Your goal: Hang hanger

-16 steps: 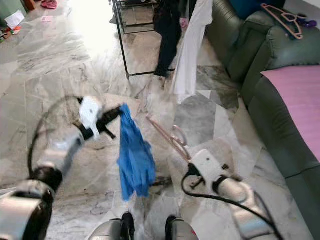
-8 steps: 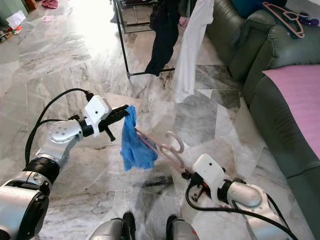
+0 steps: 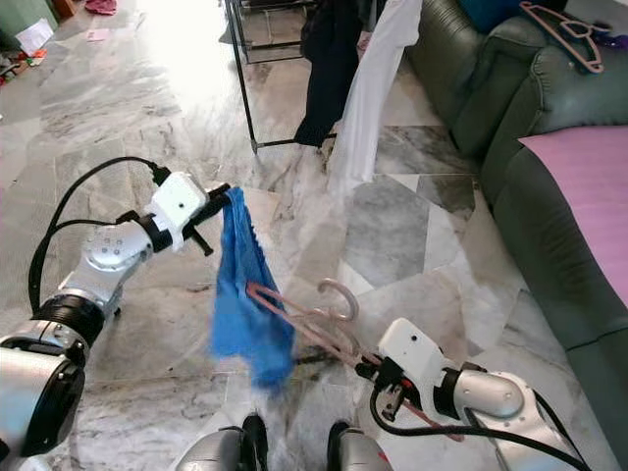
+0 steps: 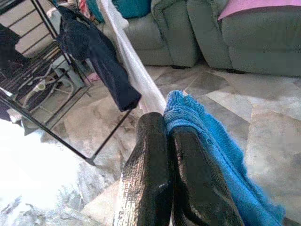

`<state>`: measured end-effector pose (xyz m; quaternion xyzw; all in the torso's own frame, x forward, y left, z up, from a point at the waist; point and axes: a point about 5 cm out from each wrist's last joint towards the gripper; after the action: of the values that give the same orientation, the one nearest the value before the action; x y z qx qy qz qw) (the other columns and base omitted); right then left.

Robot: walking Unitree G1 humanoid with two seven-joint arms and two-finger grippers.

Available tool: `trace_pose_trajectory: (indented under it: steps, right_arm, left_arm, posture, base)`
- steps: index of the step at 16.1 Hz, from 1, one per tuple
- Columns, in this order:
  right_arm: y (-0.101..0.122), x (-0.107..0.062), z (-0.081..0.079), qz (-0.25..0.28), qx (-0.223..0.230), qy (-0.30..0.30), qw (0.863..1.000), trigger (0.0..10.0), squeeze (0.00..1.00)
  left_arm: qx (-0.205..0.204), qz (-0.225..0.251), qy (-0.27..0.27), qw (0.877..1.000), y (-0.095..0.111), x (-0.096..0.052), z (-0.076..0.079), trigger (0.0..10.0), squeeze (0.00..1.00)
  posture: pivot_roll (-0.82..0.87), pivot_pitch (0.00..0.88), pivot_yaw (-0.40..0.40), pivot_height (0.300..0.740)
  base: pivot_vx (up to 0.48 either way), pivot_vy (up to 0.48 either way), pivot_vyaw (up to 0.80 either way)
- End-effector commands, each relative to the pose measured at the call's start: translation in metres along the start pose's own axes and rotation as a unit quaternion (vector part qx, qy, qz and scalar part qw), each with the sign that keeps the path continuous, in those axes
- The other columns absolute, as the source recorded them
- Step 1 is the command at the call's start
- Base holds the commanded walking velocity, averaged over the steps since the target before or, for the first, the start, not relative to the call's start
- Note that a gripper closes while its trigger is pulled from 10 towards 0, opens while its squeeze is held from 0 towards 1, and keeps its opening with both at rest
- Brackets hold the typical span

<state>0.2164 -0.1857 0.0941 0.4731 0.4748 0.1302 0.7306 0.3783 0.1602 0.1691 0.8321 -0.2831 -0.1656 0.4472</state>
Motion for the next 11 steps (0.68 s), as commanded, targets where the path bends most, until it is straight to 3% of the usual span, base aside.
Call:
trace_pose_trajectory:
  steps: [1,6,11]
  right_arm:
    - [0.002,0.001,-0.008,0.004,0.001,0.025,1.000,10.0,0.00]
    - [-0.002,0.006,-0.005,0.005,0.010,0.002,1.000,10.0,0.00]
    - [-0.014,0.009,0.005,0.001,0.025,-0.042,0.999,10.0,0.00]
  left_arm:
    - [0.002,0.011,0.004,1.000,0.003,-0.002,-0.006,10.0,0.00]
    - [-0.006,0.058,-0.035,0.998,0.013,0.001,0.000,10.0,0.00]
    - [-0.006,0.084,-0.026,0.996,0.018,-0.009,-0.014,10.0,0.00]
  posture:
    - [-0.17,0.231,0.073,0.740]
    - [-0.17,0.233,0.078,0.740]
    - [-0.16,0.233,0.079,0.740]
  base:
    - [0.000,0.000,0.00]
    - [0.000,0.000,0.00]
    - [0.000,0.000,0.00]
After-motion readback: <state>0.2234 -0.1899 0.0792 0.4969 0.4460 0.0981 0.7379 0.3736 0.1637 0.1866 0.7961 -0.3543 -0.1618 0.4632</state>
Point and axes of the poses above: a point about 5 cm out from each wrist's last joint towards the gripper, its own x axis pointing out of the wrist towards the gripper, its own y axis along the axis of the wrist's last joint, z = x × y
